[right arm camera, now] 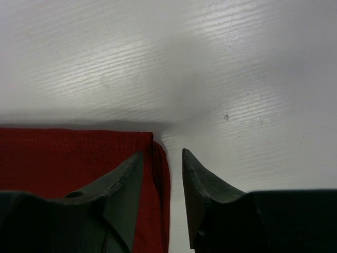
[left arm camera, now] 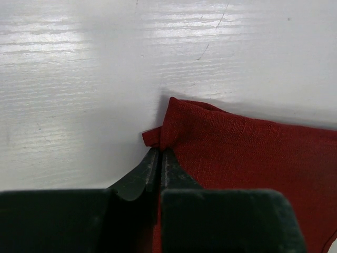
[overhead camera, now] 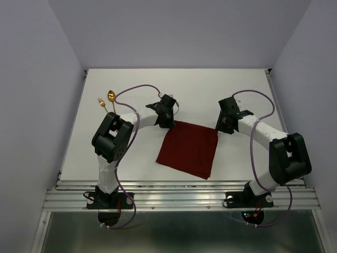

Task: Fold the napkin into a case and place the utensils inside
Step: Move the lower triangle-folded napkin to the center of the board.

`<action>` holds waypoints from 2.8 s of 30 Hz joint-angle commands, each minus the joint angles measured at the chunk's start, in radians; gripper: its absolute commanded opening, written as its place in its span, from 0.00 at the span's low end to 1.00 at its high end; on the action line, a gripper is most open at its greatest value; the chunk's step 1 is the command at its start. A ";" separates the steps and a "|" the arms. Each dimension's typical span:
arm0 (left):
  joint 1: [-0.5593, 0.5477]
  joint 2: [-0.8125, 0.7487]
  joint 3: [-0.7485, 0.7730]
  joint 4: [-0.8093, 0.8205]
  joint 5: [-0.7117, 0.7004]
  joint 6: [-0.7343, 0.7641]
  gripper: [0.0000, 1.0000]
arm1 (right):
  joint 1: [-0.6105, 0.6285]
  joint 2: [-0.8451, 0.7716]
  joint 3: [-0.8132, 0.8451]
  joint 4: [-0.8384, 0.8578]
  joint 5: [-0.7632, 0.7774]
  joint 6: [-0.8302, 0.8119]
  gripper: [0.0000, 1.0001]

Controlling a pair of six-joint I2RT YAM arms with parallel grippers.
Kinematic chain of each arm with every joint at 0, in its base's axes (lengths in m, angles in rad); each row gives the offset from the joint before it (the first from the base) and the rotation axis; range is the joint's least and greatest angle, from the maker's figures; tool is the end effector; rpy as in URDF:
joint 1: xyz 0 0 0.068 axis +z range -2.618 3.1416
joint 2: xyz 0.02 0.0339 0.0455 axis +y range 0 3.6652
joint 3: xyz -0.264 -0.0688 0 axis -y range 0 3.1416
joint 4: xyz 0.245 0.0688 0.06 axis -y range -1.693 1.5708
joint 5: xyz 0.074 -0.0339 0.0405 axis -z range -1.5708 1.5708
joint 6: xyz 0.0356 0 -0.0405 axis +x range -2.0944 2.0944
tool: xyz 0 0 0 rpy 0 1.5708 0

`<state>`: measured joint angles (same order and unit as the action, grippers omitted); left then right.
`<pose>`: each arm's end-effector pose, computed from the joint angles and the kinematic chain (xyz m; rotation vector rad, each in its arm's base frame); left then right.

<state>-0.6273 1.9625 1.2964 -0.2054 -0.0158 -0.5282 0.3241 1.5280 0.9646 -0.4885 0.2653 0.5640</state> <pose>0.3412 -0.2467 0.1694 0.1169 2.5023 -0.4823 0.2889 0.0872 0.2030 0.3968 2.5336 -0.0166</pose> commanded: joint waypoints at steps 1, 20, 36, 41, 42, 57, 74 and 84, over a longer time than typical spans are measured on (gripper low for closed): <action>-0.003 0.015 0.023 -0.026 0.002 0.017 0.00 | -0.023 -0.028 -0.024 0.039 -0.064 -0.015 0.43; -0.002 -0.004 0.015 -0.011 0.046 0.030 0.00 | -0.077 0.027 -0.124 0.188 -0.327 -0.027 0.29; 0.011 -0.017 -0.022 0.011 0.054 0.013 0.00 | -0.077 -0.083 -0.112 0.116 -0.256 -0.015 0.49; 0.017 -0.030 -0.048 0.031 0.063 0.000 0.00 | -0.077 -0.111 -0.190 0.136 -0.373 0.007 0.48; 0.018 -0.028 -0.048 0.031 0.065 0.000 0.00 | -0.077 -0.111 -0.204 0.146 -0.382 0.010 0.48; 0.034 -0.027 -0.049 0.037 0.074 -0.010 0.00 | -0.077 -0.014 -0.225 0.218 -0.337 0.016 0.13; 0.147 -0.019 0.043 0.041 0.088 -0.039 0.23 | -0.086 0.290 0.201 0.188 -0.198 -0.070 0.43; 0.147 -0.163 -0.025 0.026 0.039 -0.050 0.40 | -0.086 0.026 0.016 0.111 -0.224 -0.046 0.54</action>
<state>-0.4759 1.9408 1.2976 -0.1722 0.0570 -0.5732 0.2428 1.6890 1.0775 -0.3283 0.0490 0.5121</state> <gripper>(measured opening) 0.382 0.556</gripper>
